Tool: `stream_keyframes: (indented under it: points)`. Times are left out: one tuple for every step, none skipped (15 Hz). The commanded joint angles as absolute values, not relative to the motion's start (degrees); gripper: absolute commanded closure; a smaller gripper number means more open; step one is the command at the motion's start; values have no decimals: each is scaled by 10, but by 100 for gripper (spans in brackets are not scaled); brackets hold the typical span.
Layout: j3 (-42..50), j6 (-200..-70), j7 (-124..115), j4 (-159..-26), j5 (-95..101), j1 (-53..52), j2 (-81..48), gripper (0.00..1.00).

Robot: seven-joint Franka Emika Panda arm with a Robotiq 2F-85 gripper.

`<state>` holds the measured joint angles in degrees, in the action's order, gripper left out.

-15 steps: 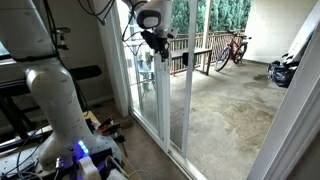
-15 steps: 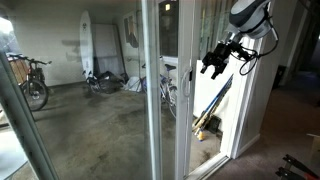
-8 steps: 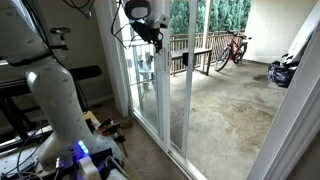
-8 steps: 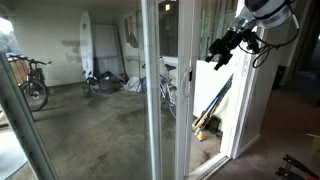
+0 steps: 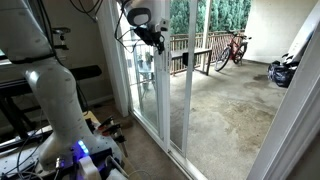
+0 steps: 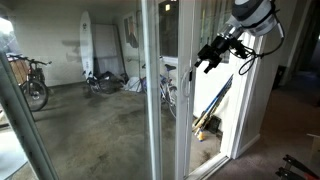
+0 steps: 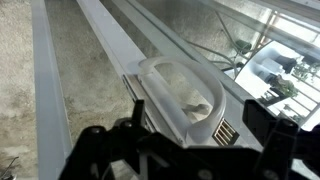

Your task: Slide the glass door to the right.

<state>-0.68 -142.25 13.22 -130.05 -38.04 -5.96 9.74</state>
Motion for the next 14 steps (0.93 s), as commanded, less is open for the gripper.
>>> stream_keyframes:
  points:
    - [-16, -1427, 121, -1251, -380, -66, 50, 0]
    - [-17, -1427, 118, -1242, -377, -64, 41, 0]
    - [-18, -1429, 117, -1236, -379, -62, 34, 0]
    - [-18, -1432, 115, -1229, -378, -59, 28, 0]
    - [-17, -1432, 116, -1225, -382, -57, 22, 0]
    - [-17, -1433, 114, -1220, -382, -54, 17, 0]
    - [-17, -1433, 114, -1216, -382, -51, 12, 0]
    - [-16, -1432, 114, -1212, -383, -50, 6, 0]
    - [-16, -1432, 114, -1208, -382, -48, 2, 0]
    - [-17, -1431, 112, -1204, -381, -46, -4, 0]
    - [-18, -1432, 112, -1201, -380, -45, -9, 0]
    - [-19, -1435, 109, -1198, -379, -45, -15, 0]
    - [-20, -1437, 107, -1196, -379, -44, -19, 0]
    - [-19, -1438, 105, -1193, -380, -43, -24, 0]
